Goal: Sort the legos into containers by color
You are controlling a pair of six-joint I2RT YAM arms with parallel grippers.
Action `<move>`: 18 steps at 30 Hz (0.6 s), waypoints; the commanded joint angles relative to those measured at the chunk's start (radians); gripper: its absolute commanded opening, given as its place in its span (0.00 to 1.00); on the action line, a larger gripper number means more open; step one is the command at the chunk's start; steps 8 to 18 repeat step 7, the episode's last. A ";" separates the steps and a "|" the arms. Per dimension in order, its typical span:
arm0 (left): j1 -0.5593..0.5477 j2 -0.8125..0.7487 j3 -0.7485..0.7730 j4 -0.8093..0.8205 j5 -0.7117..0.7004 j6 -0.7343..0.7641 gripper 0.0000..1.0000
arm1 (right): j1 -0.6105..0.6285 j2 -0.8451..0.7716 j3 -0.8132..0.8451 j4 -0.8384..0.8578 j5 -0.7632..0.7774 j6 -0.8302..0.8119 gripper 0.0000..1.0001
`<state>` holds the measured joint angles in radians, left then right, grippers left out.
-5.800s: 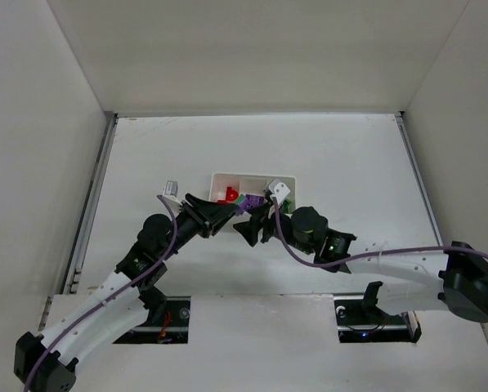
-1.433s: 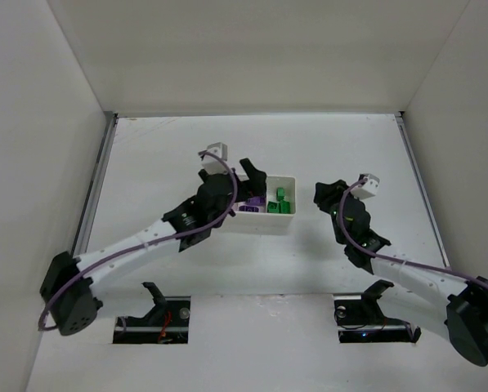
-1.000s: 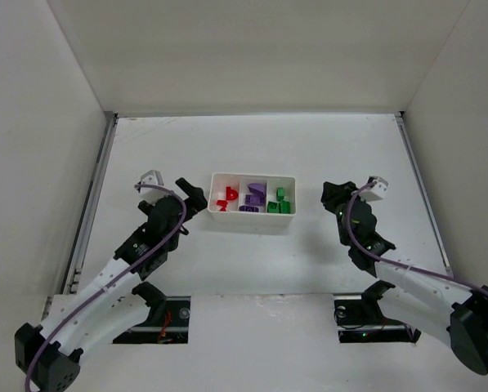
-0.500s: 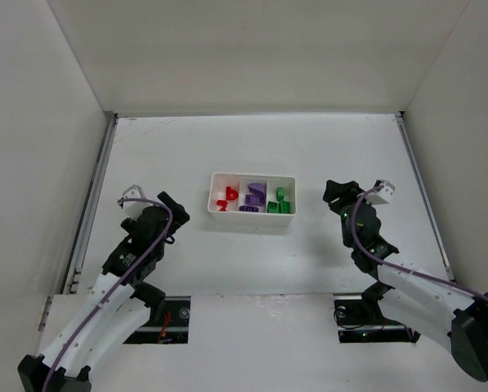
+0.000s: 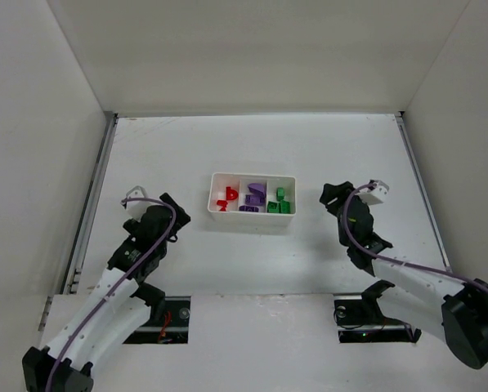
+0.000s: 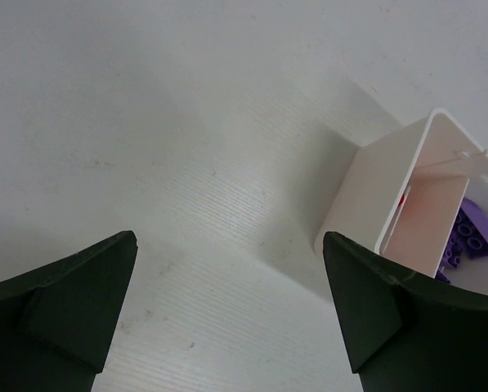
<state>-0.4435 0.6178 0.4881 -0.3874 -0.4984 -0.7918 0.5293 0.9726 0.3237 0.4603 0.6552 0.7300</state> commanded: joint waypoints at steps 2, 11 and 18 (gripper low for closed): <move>-0.008 0.066 0.006 0.048 -0.034 -0.078 1.00 | -0.009 0.020 0.025 0.057 0.009 0.000 0.61; 0.002 0.106 0.018 0.105 -0.028 -0.038 1.00 | -0.004 0.008 0.023 0.058 0.020 -0.009 0.63; 0.002 0.106 0.018 0.105 -0.028 -0.038 1.00 | -0.004 0.008 0.023 0.058 0.020 -0.009 0.63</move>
